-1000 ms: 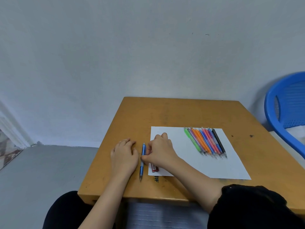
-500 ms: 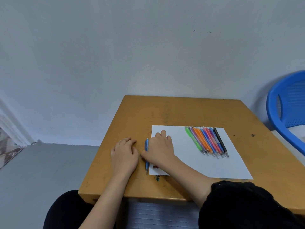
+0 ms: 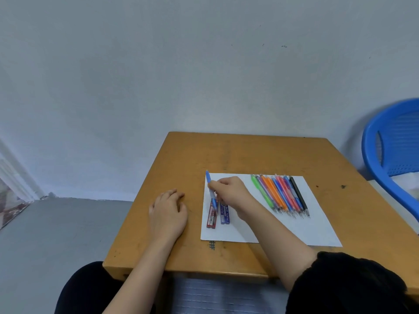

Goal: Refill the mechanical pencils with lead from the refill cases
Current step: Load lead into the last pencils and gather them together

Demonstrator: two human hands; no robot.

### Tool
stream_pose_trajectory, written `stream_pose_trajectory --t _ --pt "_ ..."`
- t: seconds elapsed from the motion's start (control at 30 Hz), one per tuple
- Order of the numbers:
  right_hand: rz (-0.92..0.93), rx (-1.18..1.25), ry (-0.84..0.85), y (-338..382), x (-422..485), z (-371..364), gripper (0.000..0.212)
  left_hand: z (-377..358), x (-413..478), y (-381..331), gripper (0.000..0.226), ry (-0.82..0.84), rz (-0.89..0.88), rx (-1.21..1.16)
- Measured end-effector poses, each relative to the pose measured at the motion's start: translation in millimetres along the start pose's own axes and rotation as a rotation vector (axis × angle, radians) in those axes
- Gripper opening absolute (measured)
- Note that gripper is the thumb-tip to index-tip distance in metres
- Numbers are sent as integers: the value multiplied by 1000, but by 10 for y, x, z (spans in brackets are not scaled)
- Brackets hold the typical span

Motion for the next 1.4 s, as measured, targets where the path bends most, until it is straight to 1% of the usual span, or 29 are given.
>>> stream_pose_trajectory --t 0.07,0.13,0.33,0.37,0.47,0.57,0.7,0.87,0.97,1.07,1.13,1.23,1.33,1.4 --pt "-26 128 10 -62 -12 72 23 14 -8 -25 32 -15 -9 -16" --pt "-45 203 13 -116 -42 161 21 32 -19 -84 29 -34 -41 -57" --pt "-76 239 -24 -320 -75 379 15 54 -117 -382 24 -78 -252 -91" --pt "-67 272 -32 -352 -65 397 16 43 -129 -429 23 -78 -273 -110" --pt "4 365 -62 -414 -36 466 27 -27 -145 -647 24 -68 -355 -183" --pt "64 395 -89 -453 -19 515 32 -129 -189 -924 32 -54 -521 -238" --pt "124 496 -81 -500 -9 535 37 -240 -197 -1016 26 -83 -629 -245" --pt "157 575 -45 -481 20 515 35 -275 -157 -970 30 -93 -633 -259" --pt "182 580 -11 -433 12 477 33 -298 -137 -960 36 -93 -631 -222" --pt "199 564 8 -406 -14 441 33 -317 -114 -921 35 -99 -618 -196" --pt "205 580 1 -406 -23 441 30 -328 -89 -880 36 -107 -594 -186" --pt "193 671 -46 -454 11 501 23 -305 -38 -806 32 -115 -521 -228" --pt "168 728 -88 -529 45 554 25 -276 -23 -783 24 -118 -488 -243" --pt "174 758 -106 -557 42 570 24 -266 -25 -780 25 -115 -474 -245"
Point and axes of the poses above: each hand's wrist, its own x-axis towards the middle knuckle, its own z-axis out of the back of the hand, y = z × x, the point moved 9 cm from there along x, towards the middle knuckle, and after that the axes turned 11 degrees about -x, right-handed, at the moved point
